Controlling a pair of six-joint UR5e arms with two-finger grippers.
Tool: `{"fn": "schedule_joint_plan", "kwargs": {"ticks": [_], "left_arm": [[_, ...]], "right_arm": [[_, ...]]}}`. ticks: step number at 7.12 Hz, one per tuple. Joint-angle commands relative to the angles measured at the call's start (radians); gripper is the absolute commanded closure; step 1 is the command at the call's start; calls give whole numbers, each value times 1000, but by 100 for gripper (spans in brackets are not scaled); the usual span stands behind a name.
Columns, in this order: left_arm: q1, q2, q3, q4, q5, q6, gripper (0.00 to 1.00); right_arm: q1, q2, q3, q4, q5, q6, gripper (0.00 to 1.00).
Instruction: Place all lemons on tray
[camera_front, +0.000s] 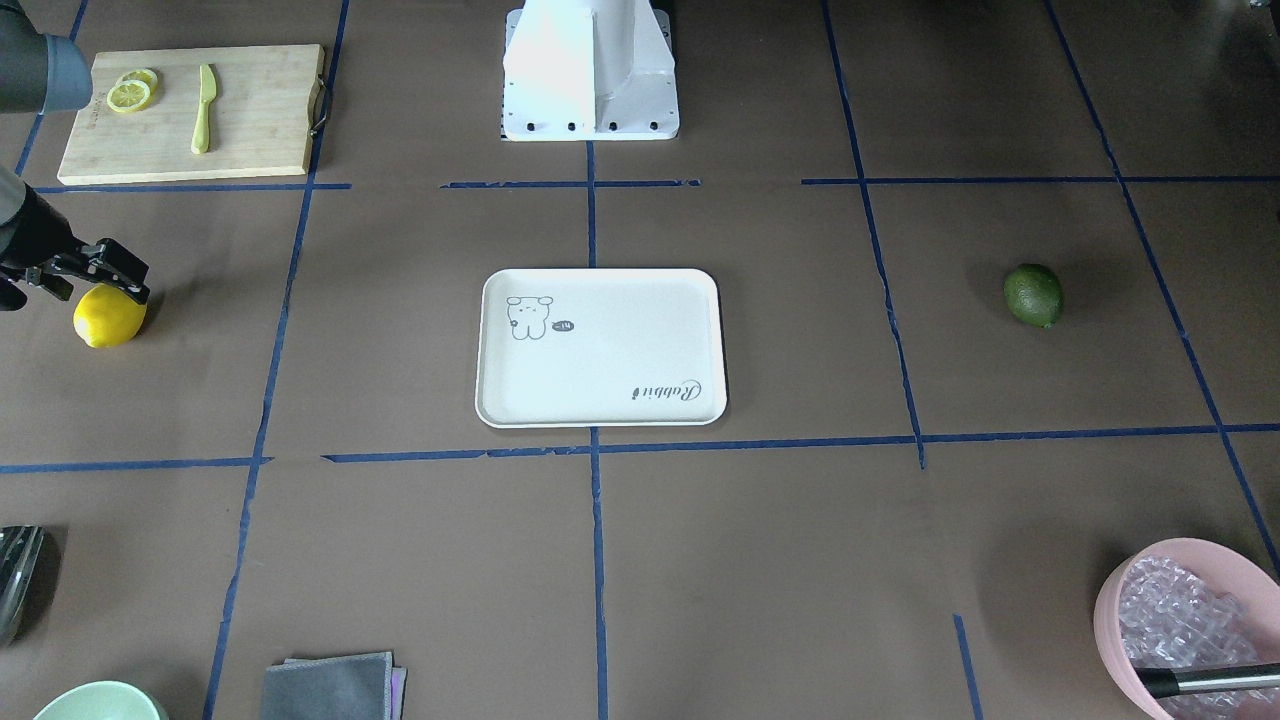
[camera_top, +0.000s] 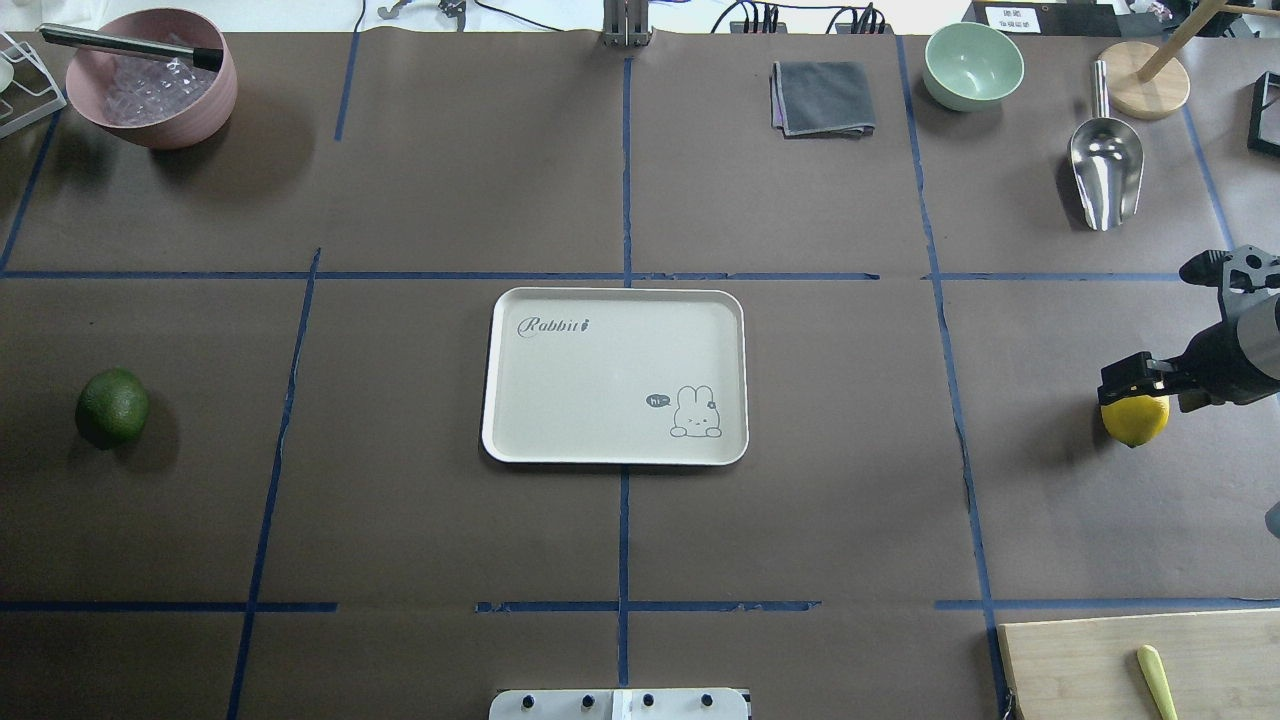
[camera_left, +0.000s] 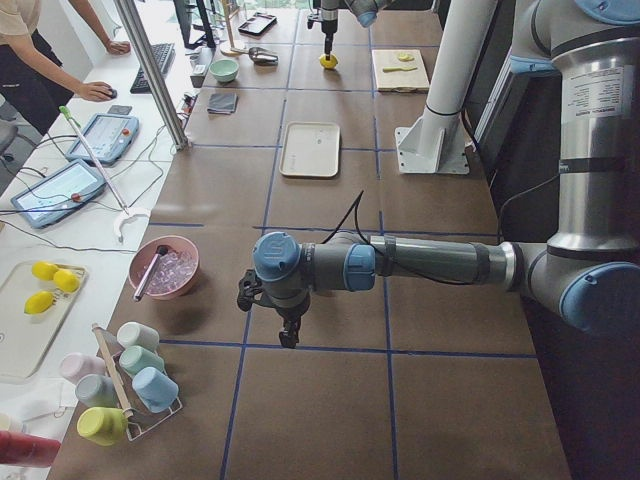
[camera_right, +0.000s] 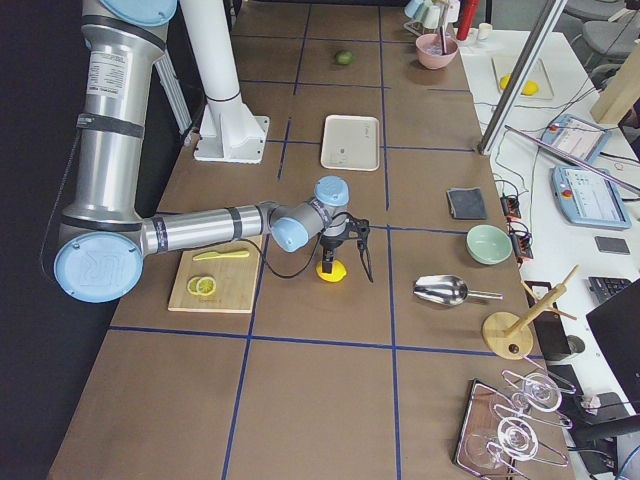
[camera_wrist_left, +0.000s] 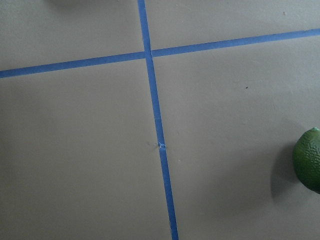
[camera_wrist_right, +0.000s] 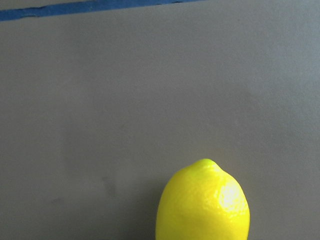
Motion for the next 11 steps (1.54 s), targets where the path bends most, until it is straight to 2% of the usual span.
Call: {"fn": "schedule_joint_plan", "kwargs": {"ticks": [1, 3, 4, 5, 6, 7, 8, 9, 10, 11], "left_arm": [[0, 0, -1, 0, 0, 0, 0], [0, 0, 0, 0, 0, 0, 0], [-2, 0, -3, 1, 0, 0, 0], [-3, 0, -9, 1, 0, -1, 0], [-3, 0, -10, 1, 0, -1, 0], [-3, 0, -10, 1, 0, -1, 0], [-5, 0, -12, 0, 0, -1, 0], [-5, 2, -21, 1, 0, -1, 0], [-5, 2, -27, 1, 0, -1, 0], [-5, 2, -26, 1, 0, -3, 0]], "right_arm": [[-39, 10, -29, 1, -37, -3, 2], [-51, 10, -55, 1, -75, -9, 3], [-51, 10, -62, 1, -90, -8, 6], [-51, 12, -66, 1, -92, -5, 16], [-53, 12, -69, 1, -92, 3, 42], [-51, 12, -66, 3, -92, 22, 83], [-51, 17, -47, 4, -89, 26, 100], [-53, 65, 38, -8, -77, 80, 100], [-80, 142, 83, -9, -39, 225, 100], [-108, 270, 85, -11, -10, 356, 100]]}}
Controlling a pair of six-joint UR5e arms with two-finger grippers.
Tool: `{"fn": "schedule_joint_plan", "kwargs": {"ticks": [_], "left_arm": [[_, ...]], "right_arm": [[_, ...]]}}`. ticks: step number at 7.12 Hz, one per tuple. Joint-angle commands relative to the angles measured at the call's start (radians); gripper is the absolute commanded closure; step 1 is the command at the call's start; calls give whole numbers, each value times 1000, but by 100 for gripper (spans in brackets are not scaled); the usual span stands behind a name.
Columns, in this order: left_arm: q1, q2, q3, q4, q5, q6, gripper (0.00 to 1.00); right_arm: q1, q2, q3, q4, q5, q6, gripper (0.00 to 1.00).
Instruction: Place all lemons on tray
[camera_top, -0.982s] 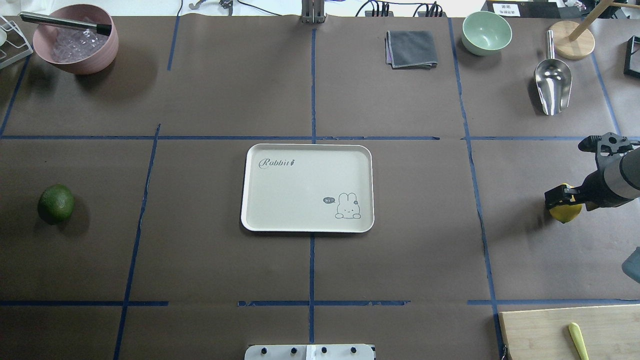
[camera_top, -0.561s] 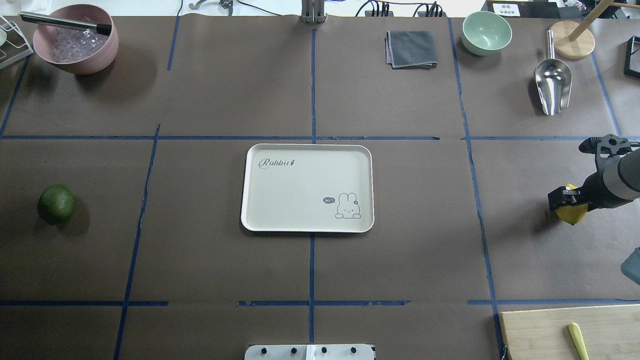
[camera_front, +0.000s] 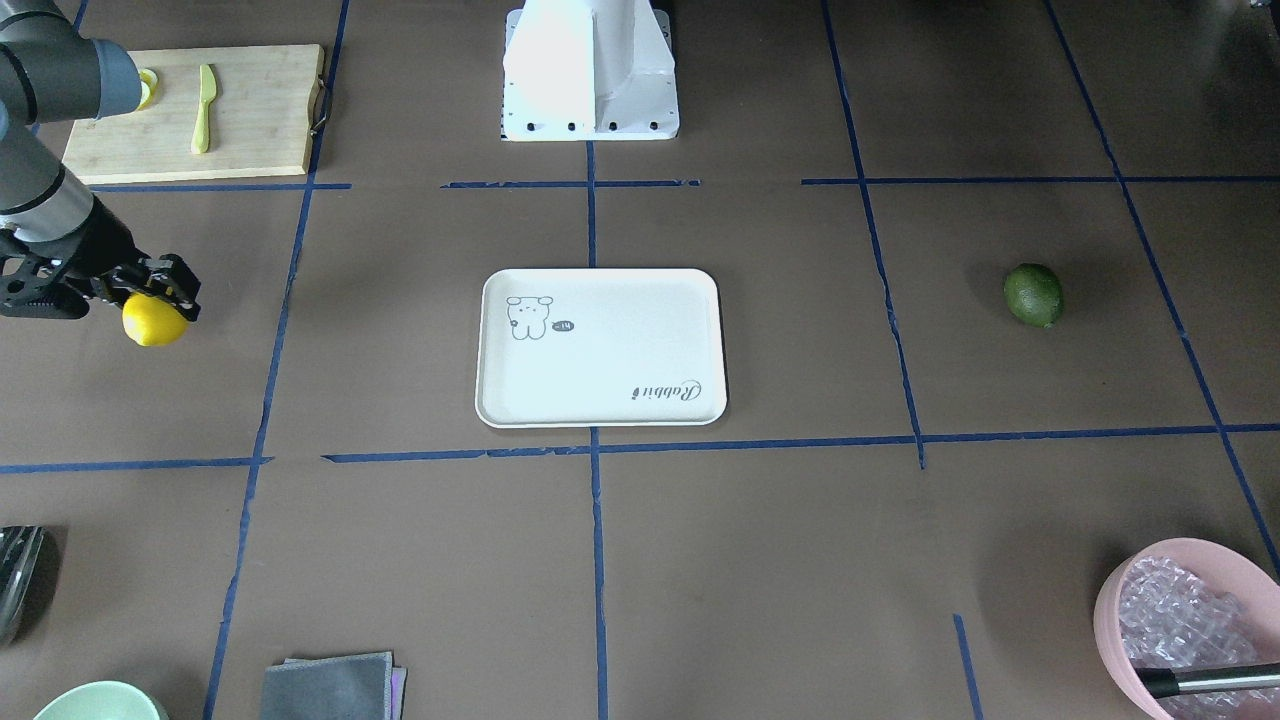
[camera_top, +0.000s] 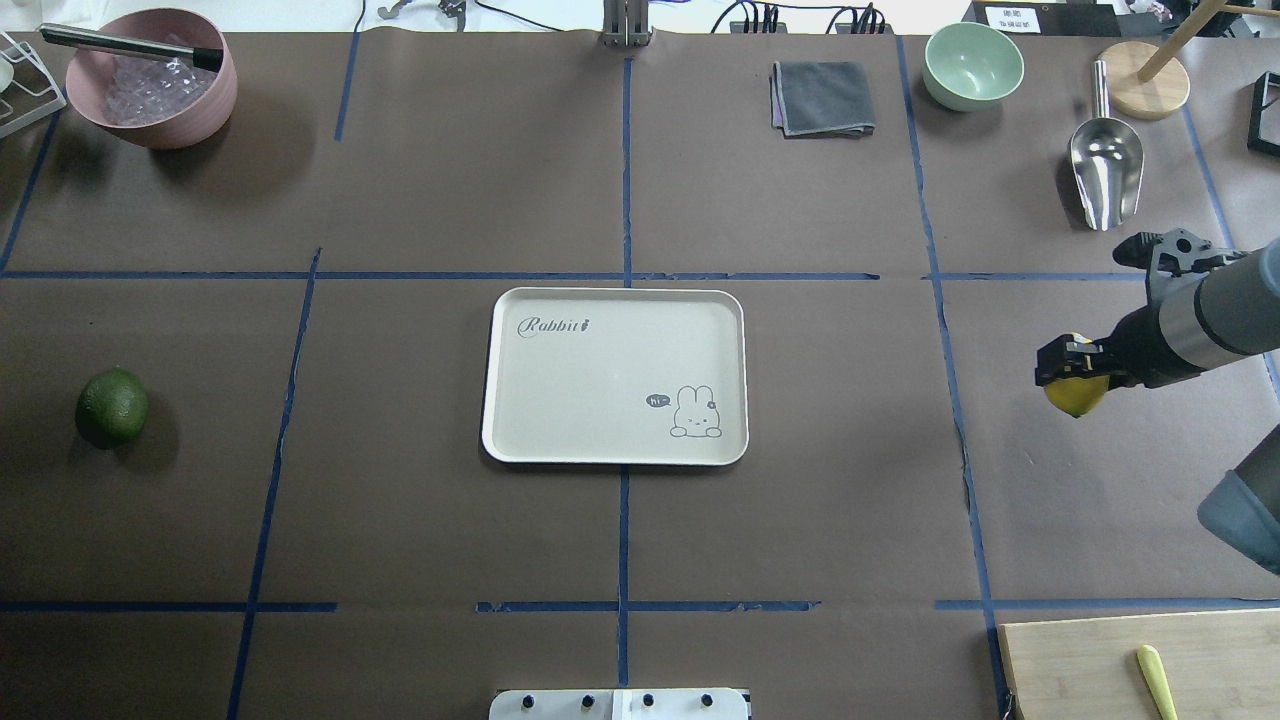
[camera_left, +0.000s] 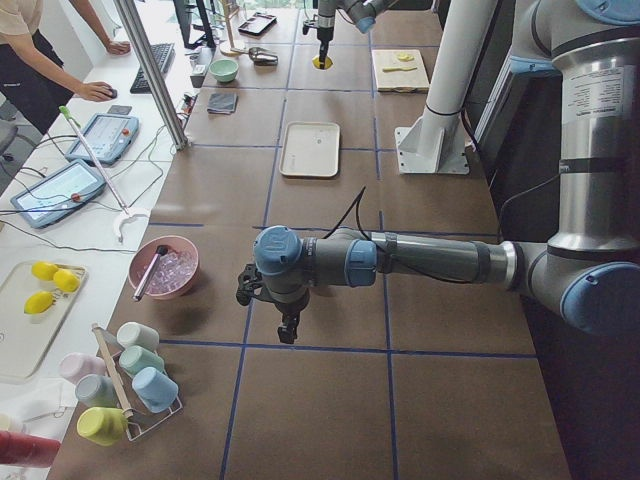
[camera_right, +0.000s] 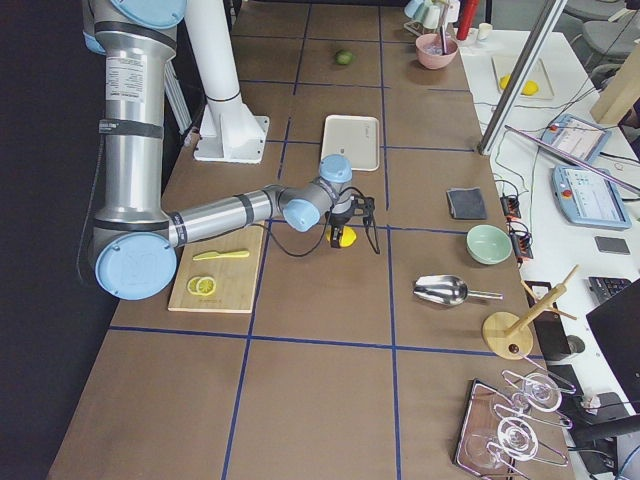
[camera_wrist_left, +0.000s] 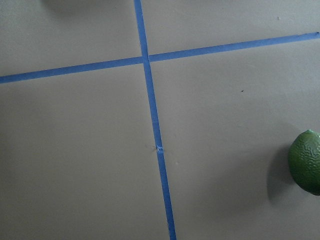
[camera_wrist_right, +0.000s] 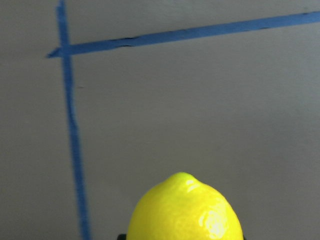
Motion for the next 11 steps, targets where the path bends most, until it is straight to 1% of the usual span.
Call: {"fn": "schedule_joint_plan", "kwargs": {"ticks": [1, 2, 3, 4, 5, 7, 8, 9, 10, 11], "left_arm": [[0, 0, -2, 0, 0, -1, 0], [0, -1, -3, 0, 0, -1, 0], [0, -1, -8, 0, 0, -1, 0], [0, 0, -11, 0, 0, -1, 0], [1, -1, -11, 0, 0, -1, 0], [1, -1, -13, 0, 0, 0, 0], [1, -1, -26, -1, 0, -1, 0], [3, -3, -26, 0, 0, -1, 0], [8, -4, -25, -1, 0, -1, 0], [12, -10, -31, -1, 0, -3, 0]], "right_arm": [[-85, 233, 14, -6, 36, 267, 100], [-142, 329, -17, -21, 28, 353, 100], [-186, 461, -88, -67, -8, 433, 100], [-249, 562, -189, -77, -100, 494, 99], [-281, 607, -268, -72, -158, 504, 99], [-294, 626, -308, -77, -162, 503, 98], [-303, 664, -360, -83, -160, 500, 96], [-305, 659, -361, -81, -157, 495, 89], [-312, 658, -364, -81, -159, 495, 74], [-314, 657, -362, -81, -157, 490, 25]]}}
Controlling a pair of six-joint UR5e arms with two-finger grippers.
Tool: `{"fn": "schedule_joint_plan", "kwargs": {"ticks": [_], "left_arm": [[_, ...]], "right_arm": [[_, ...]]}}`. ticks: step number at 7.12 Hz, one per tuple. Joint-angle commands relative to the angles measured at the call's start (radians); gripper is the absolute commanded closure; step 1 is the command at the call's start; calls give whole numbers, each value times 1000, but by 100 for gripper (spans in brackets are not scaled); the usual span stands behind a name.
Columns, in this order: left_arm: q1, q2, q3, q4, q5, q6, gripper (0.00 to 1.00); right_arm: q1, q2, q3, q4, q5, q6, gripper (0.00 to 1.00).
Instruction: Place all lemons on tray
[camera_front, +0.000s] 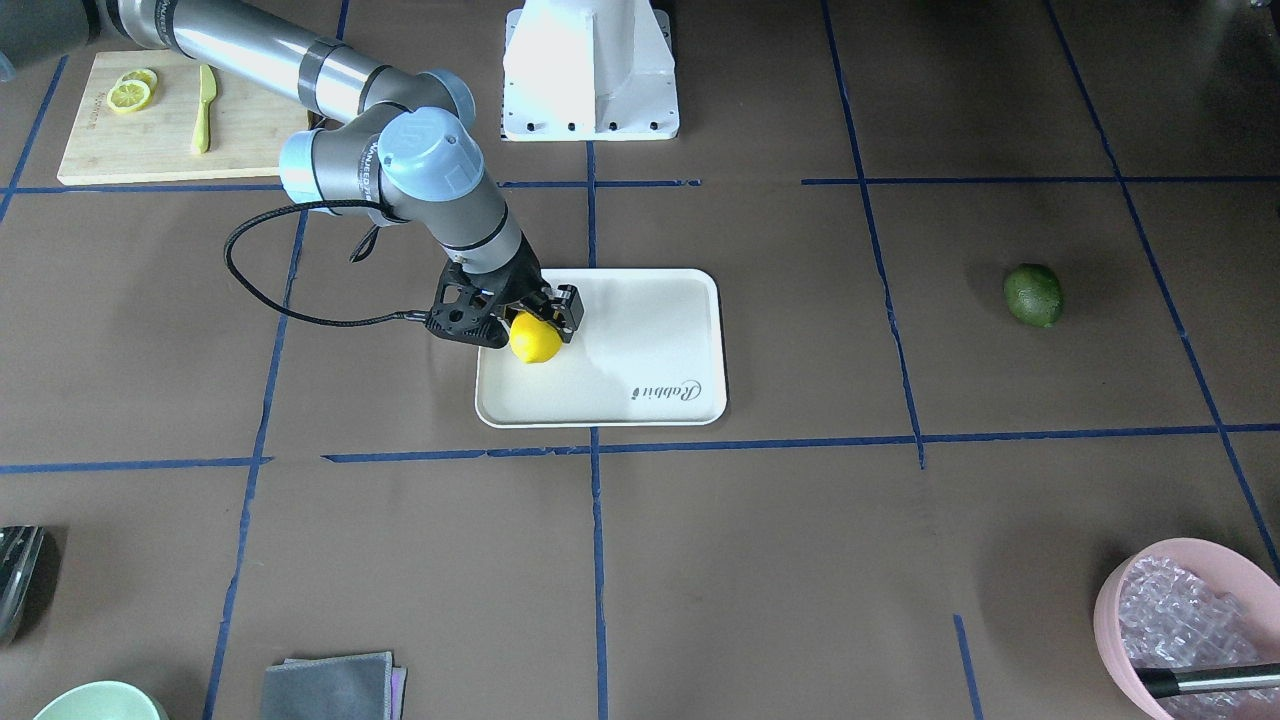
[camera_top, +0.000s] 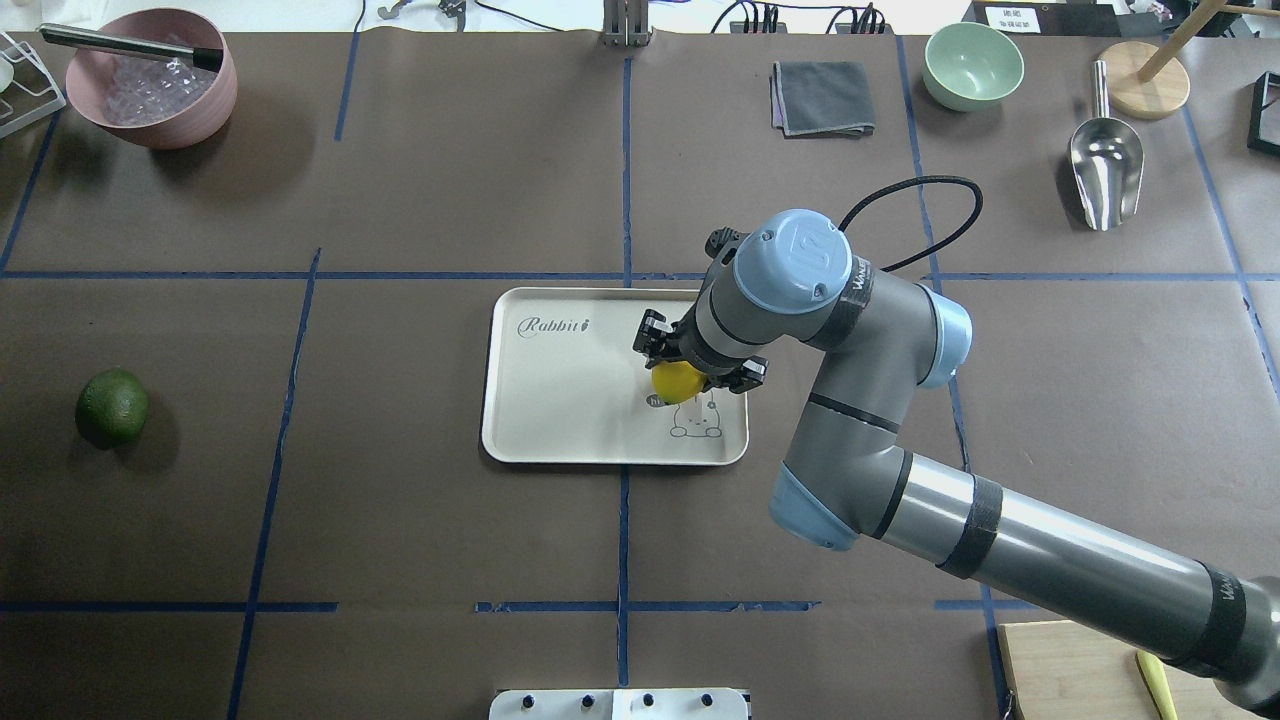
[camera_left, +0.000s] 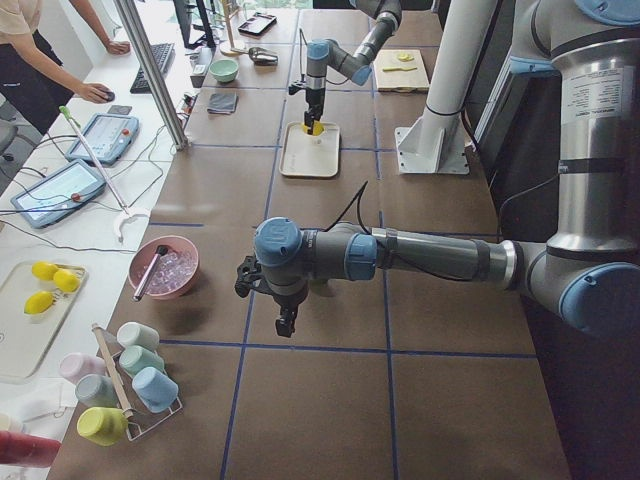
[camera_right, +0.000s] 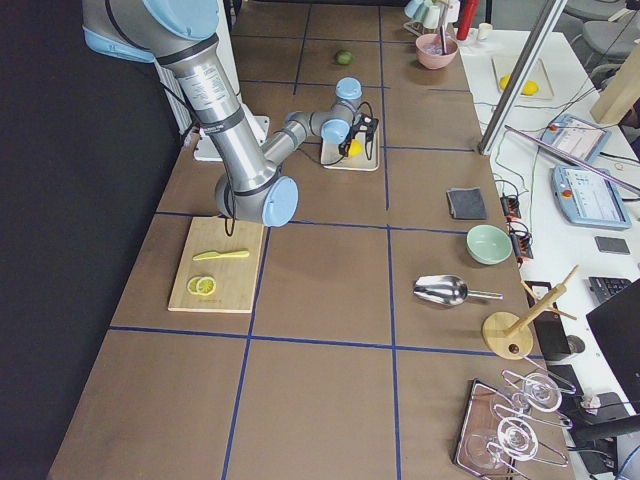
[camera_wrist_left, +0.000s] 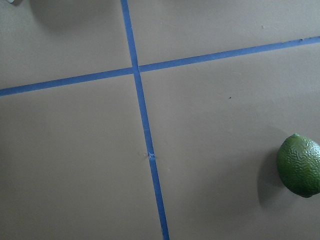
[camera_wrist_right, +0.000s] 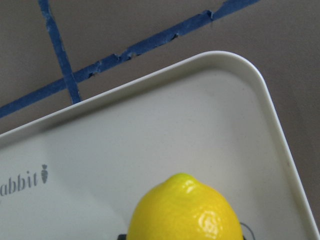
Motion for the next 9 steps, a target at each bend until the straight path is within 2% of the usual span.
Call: {"fn": "schedule_joint_plan", "kwargs": {"ticks": [1, 2, 3, 4, 5, 6, 7, 8, 9], "left_arm": [[36, -8, -8, -3, -2, 0, 0], [100, -8, -24, -29, -8, -12, 0], [129, -11, -49, -39, -32, -149, 0], [221, -10, -99, -62, -25, -306, 0], [269, -11, -123, -80, -23, -436, 0], [324, -10, -123, -103, -23, -529, 0], [390, -14, -115, -121, 3, -670, 0], [430, -10, -107, -163, 97, -697, 0], [471, -11, -101, -177, 116, -726, 0]], "right_arm": [[-4, -2, 1, -2, 1, -4, 1], [-4, -6, 10, 0, 10, -4, 0], [11, -21, 69, -20, 22, -4, 0], [69, -81, 216, -108, 88, -6, 0], [176, -157, 324, -132, 211, -21, 0], [295, -233, 382, -132, 330, -64, 0], [404, -320, 412, -130, 430, -166, 0], [489, -395, 415, -130, 497, -310, 0], [517, -446, 409, -132, 510, -422, 0]]}}
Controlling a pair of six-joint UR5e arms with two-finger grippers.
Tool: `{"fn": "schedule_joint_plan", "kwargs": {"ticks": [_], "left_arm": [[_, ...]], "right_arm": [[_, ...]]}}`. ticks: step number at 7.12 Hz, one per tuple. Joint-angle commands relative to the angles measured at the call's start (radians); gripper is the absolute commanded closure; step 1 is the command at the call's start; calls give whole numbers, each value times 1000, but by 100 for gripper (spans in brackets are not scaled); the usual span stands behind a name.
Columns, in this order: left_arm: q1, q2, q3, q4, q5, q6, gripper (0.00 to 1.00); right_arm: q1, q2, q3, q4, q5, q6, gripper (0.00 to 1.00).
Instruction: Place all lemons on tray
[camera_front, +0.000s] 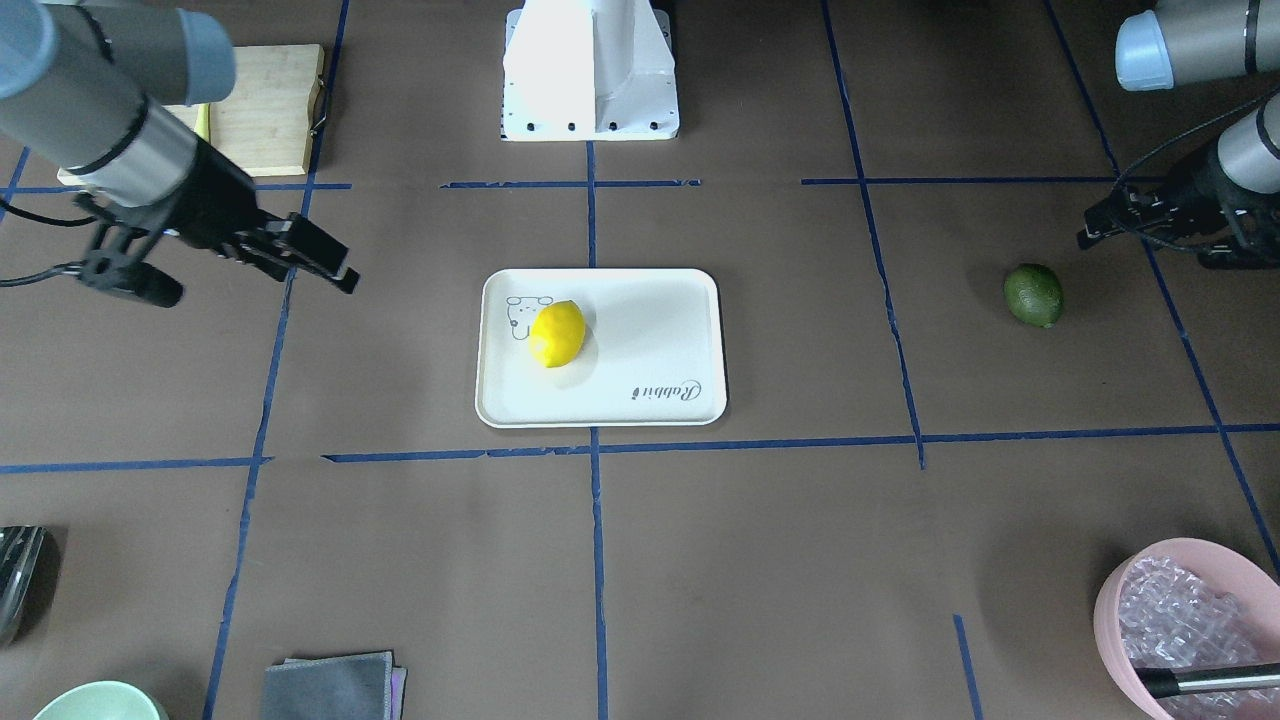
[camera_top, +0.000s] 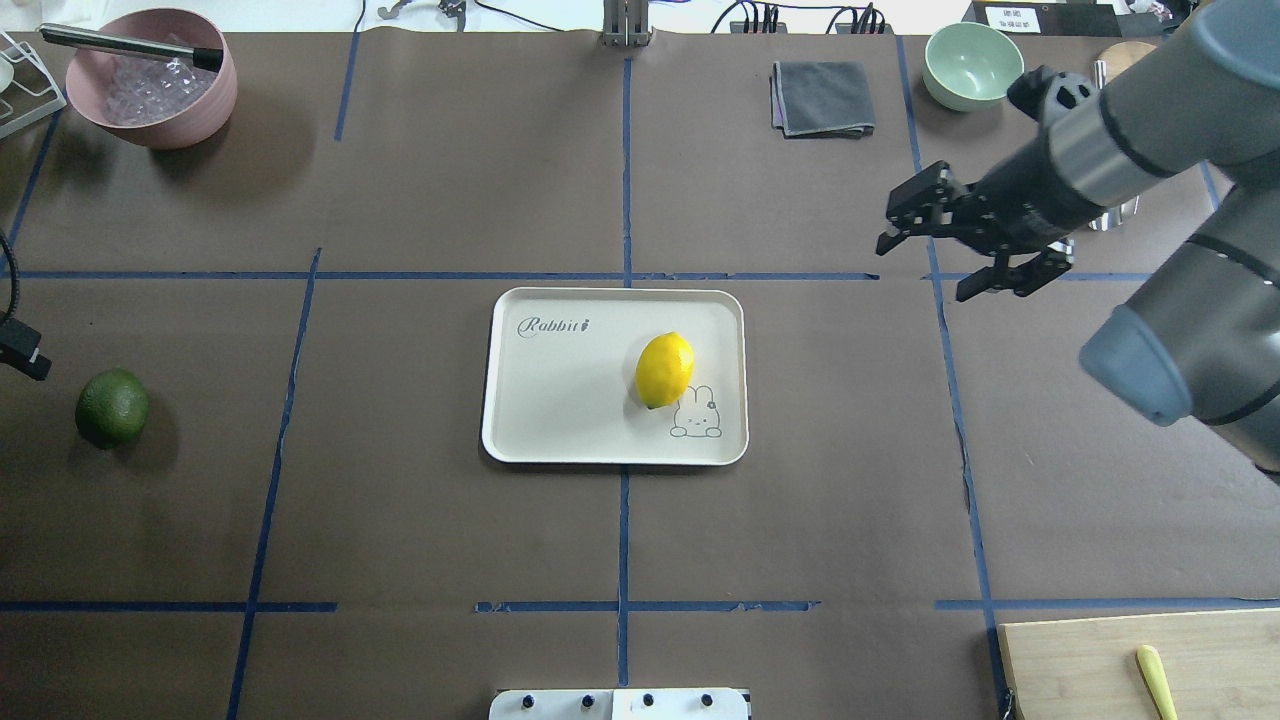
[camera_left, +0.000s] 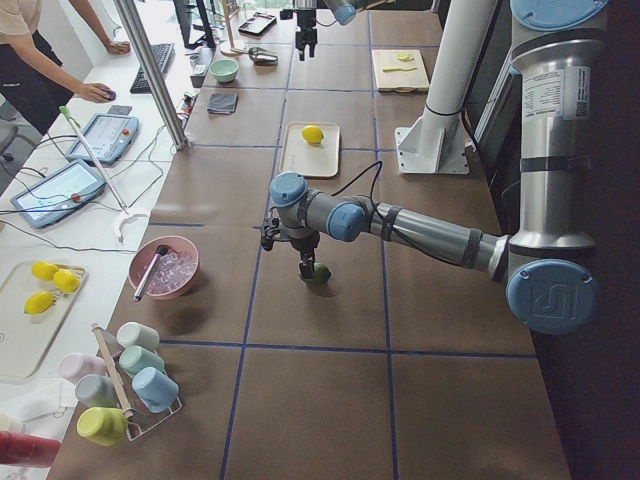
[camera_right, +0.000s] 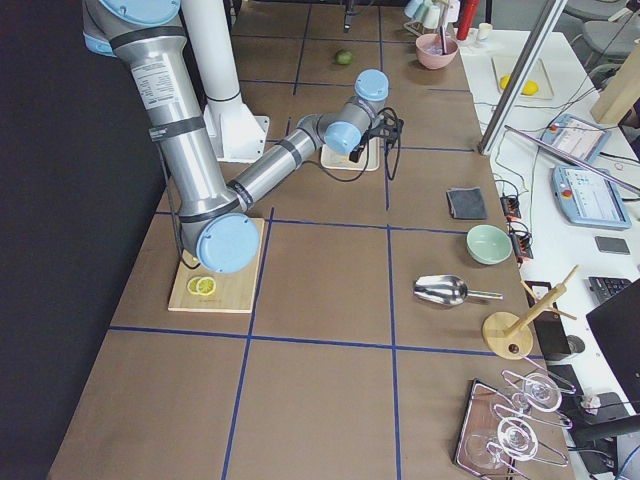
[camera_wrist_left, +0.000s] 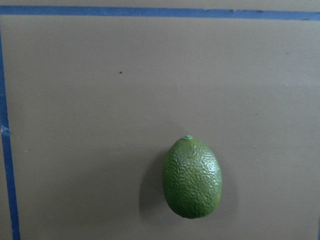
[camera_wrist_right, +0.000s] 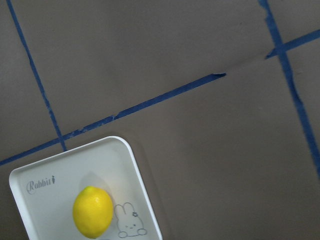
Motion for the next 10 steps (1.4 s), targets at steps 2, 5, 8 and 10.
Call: {"fn": "schedule_joint_plan", "kwargs": {"ticks": [2, 5, 8, 10], "left_arm": [[121, -8, 67, -110, 62, -67, 0], [169, -64, 165, -129, 88, -73, 0], [198, -87, 210, -146, 90, -74, 0], [200, -88, 210, -146, 90, -74, 36]], "right_arm": [[67, -87, -3, -2, 37, -170, 0], [67, -90, 2, -2, 37, -170, 0], [67, -91, 2, -2, 35, -170, 0], [67, -93, 0, -2, 27, -169, 0]]}}
